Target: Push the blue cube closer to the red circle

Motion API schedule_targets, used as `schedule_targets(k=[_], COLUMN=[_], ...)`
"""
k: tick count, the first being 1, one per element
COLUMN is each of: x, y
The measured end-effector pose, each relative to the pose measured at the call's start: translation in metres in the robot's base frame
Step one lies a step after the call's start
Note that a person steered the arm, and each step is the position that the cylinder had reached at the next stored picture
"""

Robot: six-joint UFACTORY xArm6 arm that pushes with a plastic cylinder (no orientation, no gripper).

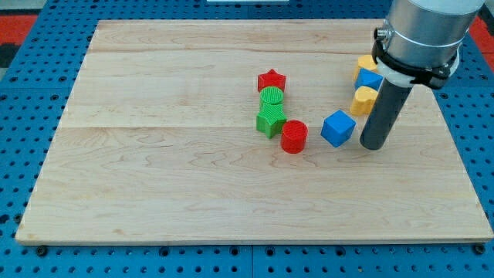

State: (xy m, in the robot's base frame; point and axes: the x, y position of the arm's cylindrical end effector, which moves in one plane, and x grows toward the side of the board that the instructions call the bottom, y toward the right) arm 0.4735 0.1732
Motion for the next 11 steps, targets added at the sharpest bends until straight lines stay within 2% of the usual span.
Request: schedule_targets(k=[3,11], x=[-0.029,-0.01], y=[-0.005,-0.016])
